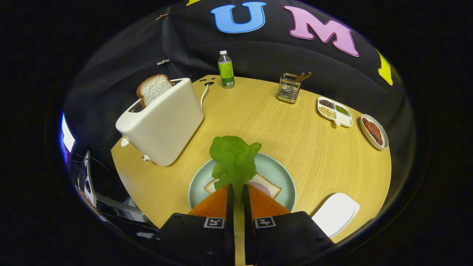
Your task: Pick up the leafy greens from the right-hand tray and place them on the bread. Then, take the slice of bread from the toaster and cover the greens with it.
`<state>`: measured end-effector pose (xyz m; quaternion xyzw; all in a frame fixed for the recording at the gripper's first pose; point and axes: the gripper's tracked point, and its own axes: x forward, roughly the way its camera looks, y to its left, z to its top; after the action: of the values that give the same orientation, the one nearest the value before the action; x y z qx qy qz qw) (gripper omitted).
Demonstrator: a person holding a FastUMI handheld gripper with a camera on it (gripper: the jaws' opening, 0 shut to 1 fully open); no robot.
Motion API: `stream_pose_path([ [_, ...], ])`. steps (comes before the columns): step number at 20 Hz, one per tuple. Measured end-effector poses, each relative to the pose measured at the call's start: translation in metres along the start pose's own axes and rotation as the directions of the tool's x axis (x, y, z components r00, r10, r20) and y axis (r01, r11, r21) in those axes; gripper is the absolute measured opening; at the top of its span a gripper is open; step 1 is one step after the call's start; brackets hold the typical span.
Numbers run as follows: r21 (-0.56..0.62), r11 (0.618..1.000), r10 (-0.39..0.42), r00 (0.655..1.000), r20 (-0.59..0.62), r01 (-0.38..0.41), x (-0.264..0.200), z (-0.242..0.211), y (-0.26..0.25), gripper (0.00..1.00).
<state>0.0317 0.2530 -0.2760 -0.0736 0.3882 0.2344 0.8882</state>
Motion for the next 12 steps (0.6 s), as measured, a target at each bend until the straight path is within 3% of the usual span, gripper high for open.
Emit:
stream_pose_path([
  [5, -0.007, 1.0, -0.026, 0.999, -0.024, 0.026, 0.011, -0.007, 0.002, 0.36],
  [6, -0.002, 1.0, -0.028, 0.999, -0.029, 0.028, 0.012, -0.007, 0.003, 0.44],
  [8, 0.007, 1.0, -0.031, 0.999, -0.026, 0.031, 0.014, -0.007, 0.005, 0.78],
  [10, 0.011, 0.999, -0.039, 0.999, -0.006, 0.039, 0.011, 0.001, 0.005, 1.0],
  [12, 0.011, 0.999, -0.048, 0.998, 0.044, 0.047, 0.004, 0.017, 0.007, 1.0],
])
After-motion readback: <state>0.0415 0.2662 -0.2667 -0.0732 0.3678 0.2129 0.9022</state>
